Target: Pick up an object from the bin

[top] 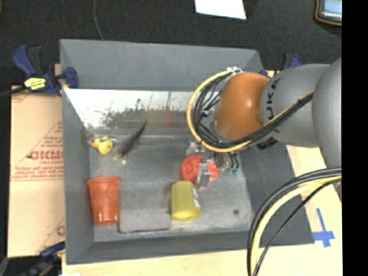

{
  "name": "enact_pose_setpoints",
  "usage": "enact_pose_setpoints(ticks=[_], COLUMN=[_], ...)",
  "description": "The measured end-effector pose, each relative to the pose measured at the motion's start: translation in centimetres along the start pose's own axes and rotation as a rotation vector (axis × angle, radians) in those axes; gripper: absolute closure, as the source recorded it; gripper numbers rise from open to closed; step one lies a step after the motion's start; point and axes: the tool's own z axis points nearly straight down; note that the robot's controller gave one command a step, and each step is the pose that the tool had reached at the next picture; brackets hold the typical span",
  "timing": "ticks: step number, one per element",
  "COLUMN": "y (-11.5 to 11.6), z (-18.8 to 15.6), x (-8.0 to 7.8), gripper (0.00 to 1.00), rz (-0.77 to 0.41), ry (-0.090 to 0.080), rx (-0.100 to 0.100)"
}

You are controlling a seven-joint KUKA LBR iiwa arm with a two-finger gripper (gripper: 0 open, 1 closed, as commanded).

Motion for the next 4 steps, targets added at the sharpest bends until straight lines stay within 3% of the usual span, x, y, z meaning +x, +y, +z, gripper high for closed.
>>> enact_pose_setpoints(ticks=[3, 4], y=[-0.2, 3.2], z=[-1.7, 1.5], x=[0.4, -2.2], gripper=[1.00, 1.00], rz=[0.003, -0.242], ry=[-0.005, -0.012], rx=[0.000, 0.003])
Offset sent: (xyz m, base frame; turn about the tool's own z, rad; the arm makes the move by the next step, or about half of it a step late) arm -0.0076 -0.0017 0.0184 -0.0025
